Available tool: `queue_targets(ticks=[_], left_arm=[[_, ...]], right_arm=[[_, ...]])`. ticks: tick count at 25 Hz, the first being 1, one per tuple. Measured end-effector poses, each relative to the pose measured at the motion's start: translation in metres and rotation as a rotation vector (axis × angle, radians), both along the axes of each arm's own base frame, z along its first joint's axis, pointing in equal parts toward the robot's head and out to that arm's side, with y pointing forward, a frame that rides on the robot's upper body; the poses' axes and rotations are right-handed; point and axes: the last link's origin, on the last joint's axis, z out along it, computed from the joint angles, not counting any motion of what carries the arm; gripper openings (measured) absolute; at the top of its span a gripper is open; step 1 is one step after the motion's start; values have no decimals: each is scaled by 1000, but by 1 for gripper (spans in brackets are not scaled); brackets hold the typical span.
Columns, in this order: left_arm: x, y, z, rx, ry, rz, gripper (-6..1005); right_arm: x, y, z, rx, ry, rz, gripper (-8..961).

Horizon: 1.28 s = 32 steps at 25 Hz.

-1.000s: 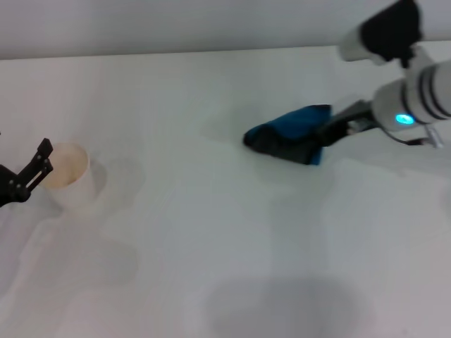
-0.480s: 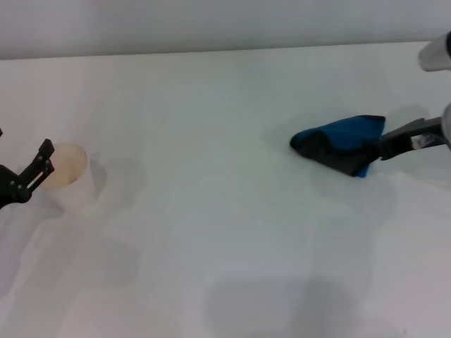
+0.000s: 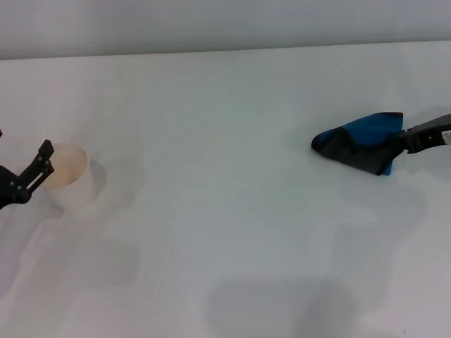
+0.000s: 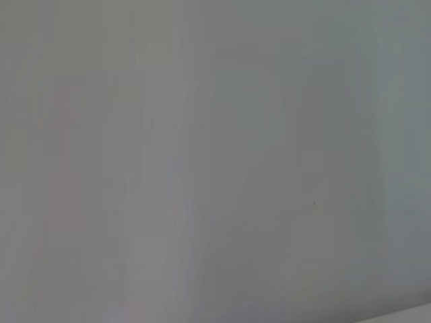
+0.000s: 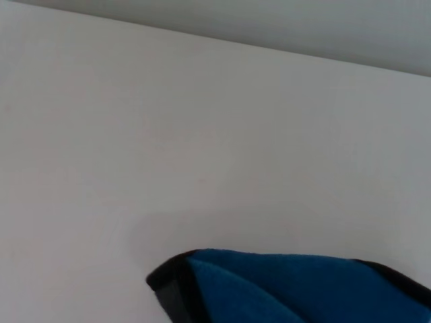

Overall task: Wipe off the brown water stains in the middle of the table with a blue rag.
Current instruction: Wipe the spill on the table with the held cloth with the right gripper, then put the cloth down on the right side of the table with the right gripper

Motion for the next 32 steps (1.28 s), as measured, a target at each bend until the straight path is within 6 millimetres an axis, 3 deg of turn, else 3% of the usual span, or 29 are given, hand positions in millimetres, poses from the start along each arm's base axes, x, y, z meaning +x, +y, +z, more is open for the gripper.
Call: queue_targets(ticks=[12, 32], left_arm=[[0, 3, 1, 7, 4, 6, 887], [1, 5, 1, 6, 6, 5, 887]], right_arm=[[-15, -2, -9, -27, 93, 68, 22], [-38, -6, -18, -71, 237, 156, 150]])
